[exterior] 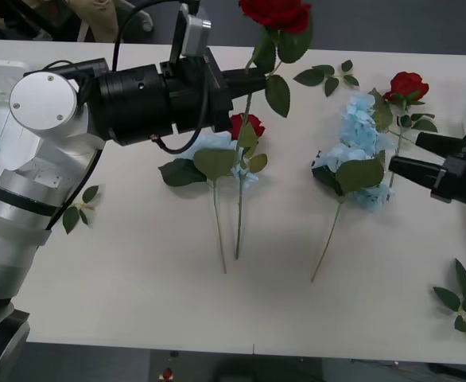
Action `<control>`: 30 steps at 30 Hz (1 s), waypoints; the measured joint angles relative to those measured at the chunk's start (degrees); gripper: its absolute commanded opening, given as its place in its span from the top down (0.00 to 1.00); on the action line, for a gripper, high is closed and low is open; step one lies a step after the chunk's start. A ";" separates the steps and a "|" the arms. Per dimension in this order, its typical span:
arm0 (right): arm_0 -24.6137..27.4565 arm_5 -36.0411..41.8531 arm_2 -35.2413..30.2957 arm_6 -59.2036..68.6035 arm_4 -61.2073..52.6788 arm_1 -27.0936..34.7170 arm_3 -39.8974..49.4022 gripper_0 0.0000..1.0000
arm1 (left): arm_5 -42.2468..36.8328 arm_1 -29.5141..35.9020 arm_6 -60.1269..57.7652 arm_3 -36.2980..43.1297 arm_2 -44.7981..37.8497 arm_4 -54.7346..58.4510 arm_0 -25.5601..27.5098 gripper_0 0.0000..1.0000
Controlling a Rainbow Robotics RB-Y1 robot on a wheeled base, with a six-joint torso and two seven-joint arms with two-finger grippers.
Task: Put the red flowers into the right box and the blue flowers into the left box
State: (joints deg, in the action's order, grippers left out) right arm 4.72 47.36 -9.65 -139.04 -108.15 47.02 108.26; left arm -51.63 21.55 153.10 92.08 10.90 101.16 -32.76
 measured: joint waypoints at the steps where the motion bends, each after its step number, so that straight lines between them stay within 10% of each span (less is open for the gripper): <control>1: -0.30 -1.05 1.17 -1.35 0.00 -0.19 0.00 0.00 | 0.31 0.00 0.00 0.00 0.00 0.01 0.00 1.00; 30: -22.74 -7.22 21.92 -7.05 7.68 -17.92 -13.95 0.00 | 0.47 0.00 0.00 0.01 0.00 0.13 0.00 1.00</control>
State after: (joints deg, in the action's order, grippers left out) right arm -18.02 40.13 12.28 -146.08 -100.47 29.10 94.31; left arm -51.16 21.56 153.10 92.09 10.90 101.29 -32.76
